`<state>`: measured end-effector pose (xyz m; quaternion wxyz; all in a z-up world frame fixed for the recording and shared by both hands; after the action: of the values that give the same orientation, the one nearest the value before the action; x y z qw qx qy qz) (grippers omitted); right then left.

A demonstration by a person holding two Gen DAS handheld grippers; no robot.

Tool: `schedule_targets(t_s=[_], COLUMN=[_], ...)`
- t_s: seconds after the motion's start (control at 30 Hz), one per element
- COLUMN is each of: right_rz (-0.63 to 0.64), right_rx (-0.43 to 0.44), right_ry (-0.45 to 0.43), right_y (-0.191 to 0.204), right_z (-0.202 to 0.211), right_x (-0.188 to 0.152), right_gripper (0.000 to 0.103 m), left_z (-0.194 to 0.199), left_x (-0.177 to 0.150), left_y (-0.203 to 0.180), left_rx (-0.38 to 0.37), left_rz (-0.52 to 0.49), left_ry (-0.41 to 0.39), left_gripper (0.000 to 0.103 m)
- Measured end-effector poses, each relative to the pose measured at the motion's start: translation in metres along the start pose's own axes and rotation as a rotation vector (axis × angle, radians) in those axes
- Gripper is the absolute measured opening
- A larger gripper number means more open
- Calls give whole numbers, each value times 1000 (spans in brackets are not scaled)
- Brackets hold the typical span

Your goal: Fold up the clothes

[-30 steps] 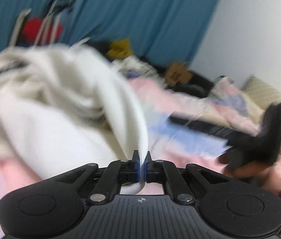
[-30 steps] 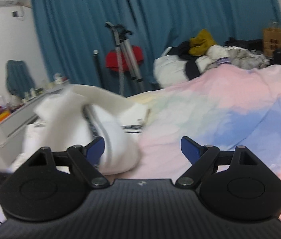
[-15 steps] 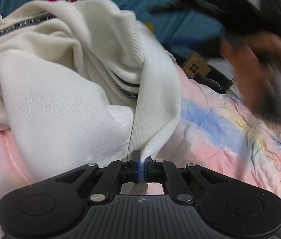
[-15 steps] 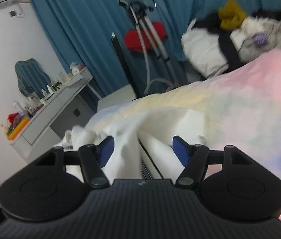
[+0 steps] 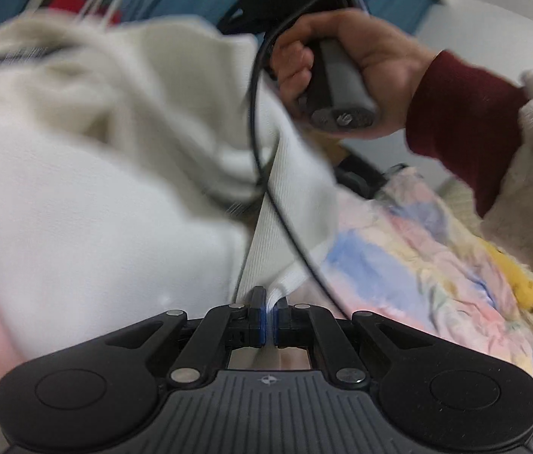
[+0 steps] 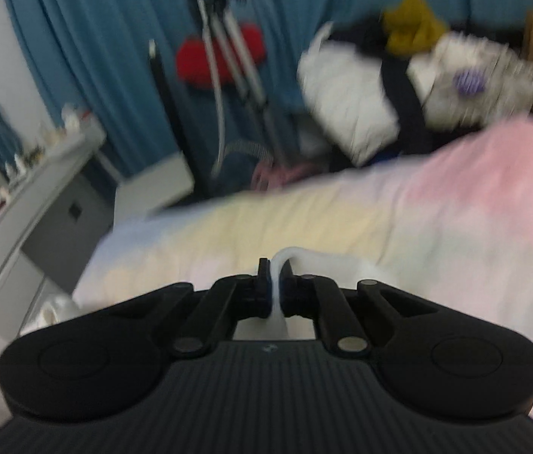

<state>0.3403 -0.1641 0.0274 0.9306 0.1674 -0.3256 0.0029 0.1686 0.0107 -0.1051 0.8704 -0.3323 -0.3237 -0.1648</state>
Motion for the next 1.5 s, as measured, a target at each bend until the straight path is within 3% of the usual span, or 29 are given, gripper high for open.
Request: schedule_targets(t_s=[0.13,0.27,0.37,0.43,0.5,0.6,0.7,0.8,0.9,0.97,1.0,1.13,1.3,1.33,1.37,1.43,1.5], right_rz=[50,-47,-182,-308,-450,-647,-827,-949,-1022,-1052,-1064,-1056,-954,-919,-886,-836,-800], right_rx=[-105,-168,-227,-225,-187,-61,88,216,312,336,345,346,202,162,122,88,82], right_ry=[-215,-382,-415,-367,-266,-123,-77,-109,-132,-141,-144,-116,-63,-70,-78,-85,-121], right_y=[-35,-107,-164,-201,-241,-287,-314,-323,-329,-336,-340,-353,-353,-352,-352,-353,-353], right_z=[71,126,146,149,145,134,132,133,130,126,124,105,68,64,61,56,62], right_x=[-5,-40,-83,-112,-143,-186,-211,-218,-222,-221,-218,-202,-179,-174,-171,-163,-157], right_gripper=[6,6,6,6,6,7,9,11,33,57,59,59,58,46,23,13,11], left_z=[17,19,11,8,4,-1,-16,-25,-25,-19,-19,-21,-29,-30,-29,-25,-22], left_x=[0,-2,-4,-6,-8,-15,-12,-7,-13,-16,-15,-21,-26,-26,-26,-26,-24], left_y=[-15,-23,-26,-27,-30,-34,-36,-30,-32,-35,-35,-33,-28,-27,-26,-27,-27], left_rx=[-85,-103,-72,-55,-31,17,63,93,123,139,145,171,190,190,185,170,151], left_rz=[-63,-105,-123,-132,-143,-163,-180,-170,-146,-126,-116,-101,-89,-88,-86,-80,-71], left_ry=[-77,-89,-57,-26,13,73,113,141,171,190,199,237,281,283,280,266,244], left_gripper=[4,5,5,5,5,5,5,5,5,5,5,5,5,5,5,5,5])
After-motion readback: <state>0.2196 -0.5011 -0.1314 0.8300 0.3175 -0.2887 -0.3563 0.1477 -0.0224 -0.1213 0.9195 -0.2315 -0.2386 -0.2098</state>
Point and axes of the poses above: each gripper's, at about its wrist camera, not at the fingertips, and z roughly against the way its jaws point, y to its left, x to its top, the point moved 1 cm from there along -z, roughly the way its jaws point, and after that the axes turned 15 degrees about y, right-handed, at the moved point
